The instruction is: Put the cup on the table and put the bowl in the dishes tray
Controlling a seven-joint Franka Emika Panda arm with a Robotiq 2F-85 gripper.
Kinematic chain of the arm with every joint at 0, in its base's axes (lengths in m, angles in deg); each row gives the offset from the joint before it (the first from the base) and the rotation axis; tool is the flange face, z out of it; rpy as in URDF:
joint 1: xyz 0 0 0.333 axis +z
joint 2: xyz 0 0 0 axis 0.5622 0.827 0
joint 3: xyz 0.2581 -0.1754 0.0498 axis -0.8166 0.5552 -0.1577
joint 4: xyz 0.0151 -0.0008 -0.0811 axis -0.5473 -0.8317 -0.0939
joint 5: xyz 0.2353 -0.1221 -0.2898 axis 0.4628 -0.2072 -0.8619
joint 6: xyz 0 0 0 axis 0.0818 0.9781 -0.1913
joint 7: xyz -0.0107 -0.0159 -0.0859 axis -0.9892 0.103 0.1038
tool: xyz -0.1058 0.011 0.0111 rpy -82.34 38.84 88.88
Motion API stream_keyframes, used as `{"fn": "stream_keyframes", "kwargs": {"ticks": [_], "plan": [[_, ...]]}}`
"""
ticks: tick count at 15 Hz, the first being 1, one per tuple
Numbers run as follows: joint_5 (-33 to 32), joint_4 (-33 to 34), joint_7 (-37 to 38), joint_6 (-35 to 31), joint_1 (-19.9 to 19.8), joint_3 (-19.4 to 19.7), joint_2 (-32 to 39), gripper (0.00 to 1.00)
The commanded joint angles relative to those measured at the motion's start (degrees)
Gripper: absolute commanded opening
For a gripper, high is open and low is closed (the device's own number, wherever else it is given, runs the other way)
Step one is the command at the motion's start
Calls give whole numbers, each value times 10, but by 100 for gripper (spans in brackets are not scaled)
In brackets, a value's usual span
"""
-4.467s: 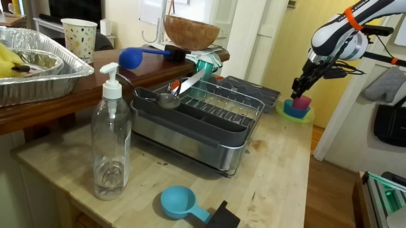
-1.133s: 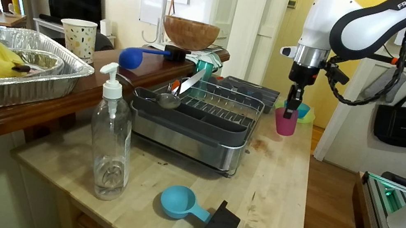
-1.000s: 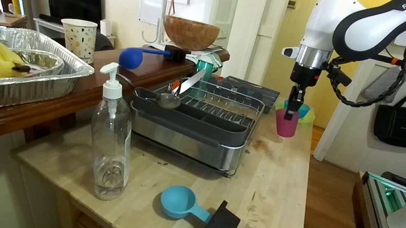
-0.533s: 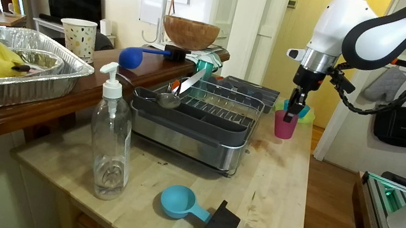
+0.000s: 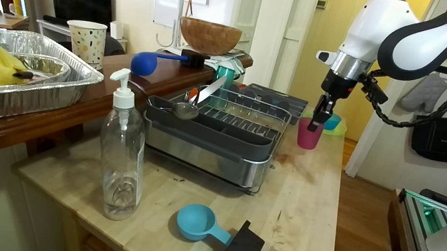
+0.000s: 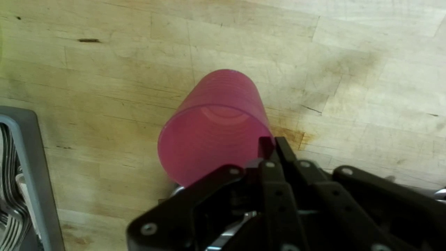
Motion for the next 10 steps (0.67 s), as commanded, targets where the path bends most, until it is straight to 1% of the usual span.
{"fn": "stream_keyframes", "kwargs": {"ticks": [1,10], "plan": [[-20,-2,24,-15,-8,-7,6,1],[-22,-1,35,-32,-22,2,36,1]]}}
